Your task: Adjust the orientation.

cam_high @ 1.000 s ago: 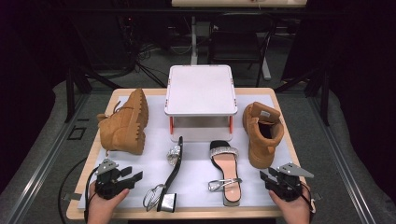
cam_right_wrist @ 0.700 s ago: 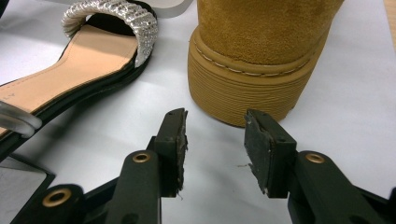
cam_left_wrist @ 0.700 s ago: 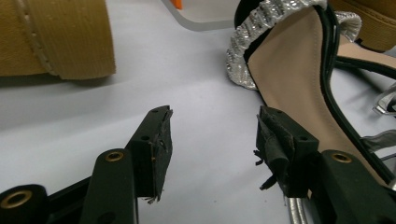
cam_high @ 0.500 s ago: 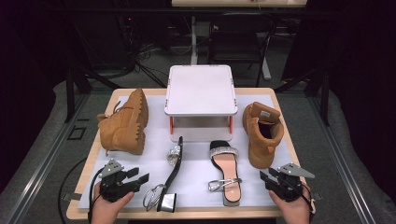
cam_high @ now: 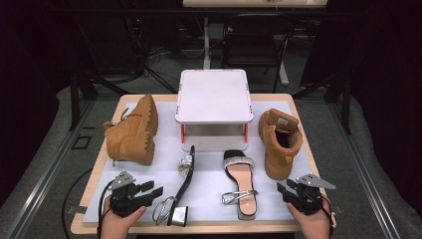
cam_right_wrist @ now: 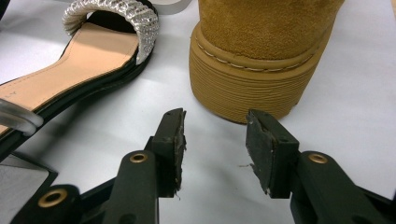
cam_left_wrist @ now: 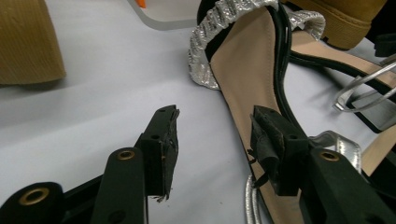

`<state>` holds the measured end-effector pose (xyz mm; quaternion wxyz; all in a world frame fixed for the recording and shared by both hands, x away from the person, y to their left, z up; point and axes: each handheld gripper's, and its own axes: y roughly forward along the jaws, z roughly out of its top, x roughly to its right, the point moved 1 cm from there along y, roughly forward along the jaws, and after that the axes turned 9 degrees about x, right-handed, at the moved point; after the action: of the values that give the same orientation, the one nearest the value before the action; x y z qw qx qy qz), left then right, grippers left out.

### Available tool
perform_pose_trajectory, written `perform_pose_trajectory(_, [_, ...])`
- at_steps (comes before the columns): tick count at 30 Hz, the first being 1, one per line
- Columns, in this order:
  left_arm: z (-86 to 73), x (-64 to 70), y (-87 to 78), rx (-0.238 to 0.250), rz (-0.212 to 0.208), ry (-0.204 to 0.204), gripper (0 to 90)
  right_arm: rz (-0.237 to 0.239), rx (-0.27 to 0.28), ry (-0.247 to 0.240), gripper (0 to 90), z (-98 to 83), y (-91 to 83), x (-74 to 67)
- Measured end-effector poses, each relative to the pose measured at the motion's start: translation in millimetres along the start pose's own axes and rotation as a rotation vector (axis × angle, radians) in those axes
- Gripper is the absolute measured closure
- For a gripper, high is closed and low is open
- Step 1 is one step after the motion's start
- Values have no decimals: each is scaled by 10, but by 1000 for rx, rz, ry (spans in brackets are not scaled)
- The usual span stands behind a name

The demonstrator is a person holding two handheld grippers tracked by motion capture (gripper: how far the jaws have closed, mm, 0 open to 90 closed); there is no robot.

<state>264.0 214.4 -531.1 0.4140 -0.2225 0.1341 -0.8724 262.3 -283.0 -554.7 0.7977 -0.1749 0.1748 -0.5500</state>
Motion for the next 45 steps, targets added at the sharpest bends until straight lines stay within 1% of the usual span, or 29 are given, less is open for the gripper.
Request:
perform_pose_trajectory(2, [10, 16, -10, -1, -11, 2, 521, 1, -1, 2, 569, 0, 0, -1])
perform_pose_trajectory(7, [36, 52, -44, 10, -19, 3, 538, 4, -2, 4, 564, -1, 3, 1])
perform_pose_trajectory(9, [56, 72, -67, 20, -31, -4, 539, 1, -6, 3, 564, -2, 5, 4])
perform_pose_trajectory(12, [86, 122, -101, 27, -60, -11, 548, 2, -6, 4, 564, -2, 7, 7])
perform_pose_trajectory(16, [111, 230, -109, 24, -93, 12, 550, -1, -2, 8, 563, 1, -3, 12])
perform_pose_trajectory(19, [118, 303, -87, -3, -113, 30, 550, -3, 6, 15, 559, 1, -4, 18])
perform_pose_trajectory(20, [113, 323, -73, 1, -112, 38, 550, -4, 6, 15, 558, 1, -5, 18])
perform_pose_trajectory(24, [105, 379, -44, -11, -118, 55, 550, -3, 5, 18, 555, 0, -6, 19])
perform_pose_trajectory(25, [102, 384, -33, -20, -120, 56, 557, -3, 7, 16, 554, -1, -4, 21])
perform_pose_trajectory(29, [84, 386, -9, -38, -136, 49, 640, -3, 3, 14, 553, -2, -1, 25])
perform_pose_trajectory(32, [74, 392, 8, -47, -145, 61, 670, 1, 7, 19, 552, -2, 0, 24])
perform_pose_trajectory(34, [64, 395, 25, -55, -150, 58, 682, 1, 1, 21, 552, -3, 2, 25])
perform_pose_trajectory(37, [47, 402, 56, -61, -157, 51, 701, 5, 1, 22, 552, -2, 3, 24])
perform_pose_trajectory(39, [48, 404, 61, -69, -163, 50, 739, 3, 1, 21, 552, -2, 2, 25])
perform_pose_trajectory(40, [47, 408, 77, -67, -180, 33, 770, 1, 2, 19, 548, -2, 1, 30])
perform_pose_trajectory(41, [47, 408, 77, -67, -180, 33, 788, 1, 2, 19, 548, -2, 1, 30])
perform_pose_trajectory(42, [51, 411, 89, -64, -192, 20, 799, -2, 4, 22, 546, -5, 1, 32])
perform_pose_trajectory(45, [59, 421, 100, -65, -199, 19, 802, 0, 2, 25, 546, -5, 0, 37])
